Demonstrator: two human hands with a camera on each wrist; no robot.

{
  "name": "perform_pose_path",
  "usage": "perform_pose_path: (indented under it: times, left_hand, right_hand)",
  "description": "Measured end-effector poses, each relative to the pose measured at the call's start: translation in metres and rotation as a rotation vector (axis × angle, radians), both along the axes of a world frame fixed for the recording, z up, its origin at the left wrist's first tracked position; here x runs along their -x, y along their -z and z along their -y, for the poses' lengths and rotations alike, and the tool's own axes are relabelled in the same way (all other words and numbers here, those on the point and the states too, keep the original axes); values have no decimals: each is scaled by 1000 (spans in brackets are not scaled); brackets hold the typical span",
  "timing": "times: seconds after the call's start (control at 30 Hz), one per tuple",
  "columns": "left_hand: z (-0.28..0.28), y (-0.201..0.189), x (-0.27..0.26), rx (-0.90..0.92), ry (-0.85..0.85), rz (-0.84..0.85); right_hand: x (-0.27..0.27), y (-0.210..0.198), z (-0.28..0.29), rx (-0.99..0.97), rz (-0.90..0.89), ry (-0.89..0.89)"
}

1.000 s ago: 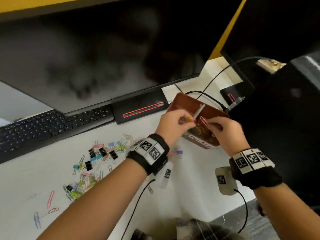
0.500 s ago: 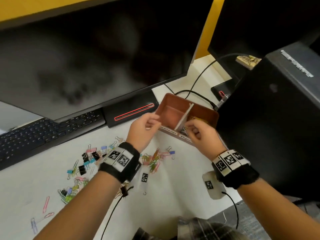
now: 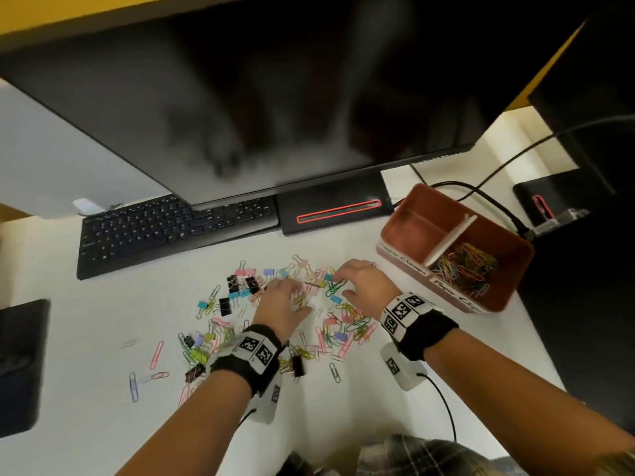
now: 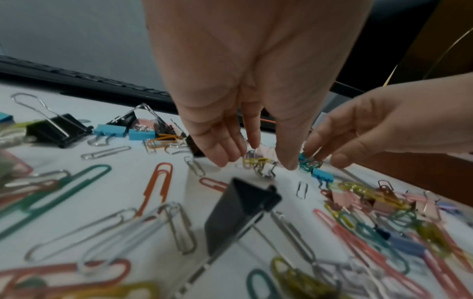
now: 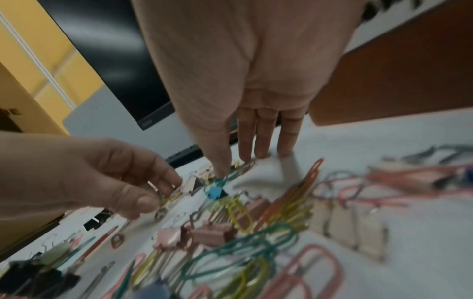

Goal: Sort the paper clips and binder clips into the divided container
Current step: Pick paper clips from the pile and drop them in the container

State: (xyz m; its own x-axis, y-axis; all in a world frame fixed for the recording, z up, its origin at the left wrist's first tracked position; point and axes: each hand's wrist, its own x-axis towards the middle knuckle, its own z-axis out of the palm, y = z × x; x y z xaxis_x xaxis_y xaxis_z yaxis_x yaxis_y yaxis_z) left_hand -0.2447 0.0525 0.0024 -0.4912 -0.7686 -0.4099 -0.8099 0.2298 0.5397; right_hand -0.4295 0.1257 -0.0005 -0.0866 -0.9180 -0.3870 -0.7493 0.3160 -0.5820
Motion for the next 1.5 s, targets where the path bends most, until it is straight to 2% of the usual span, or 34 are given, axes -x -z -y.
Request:
perform_pose_path:
  times: [0.1,0.3,0.4,0.57,0.7,0.9,1.0,1.17,1.33,1.5]
  left_hand:
    - [3,8,4,25,21,45]
    - [11,9,3,-1,-3,18]
    - [13,7,-2,-46,-9,-10]
    - [14,1,-10,-52,38,-42]
    - [16,-7,-14,-18,44,-58]
    - [21,-11,-17,47,34,-67]
    - [26,-9,-11,57,79,-52]
    - [32,-2,7,4,245,-12]
    - [40,3,19,35,352,60]
    - [49,11,27,46,392,192]
  right_hand:
    - [-10,10,14,1,-6,51]
    - [-16,15,13,-47,102,189]
    - [-11,13,5,-112,134,169]
    - [3,-1,6,19,151,209]
    - [1,-5,39,119,101,151]
    - [-9,6,62,-27,39,2]
    - [-4,9,55,-57,-36,-24]
    - [4,8,35,-71,-26,132]
    - [12,2,15,9,-5,256]
    - [4,6,3,-21,41,134]
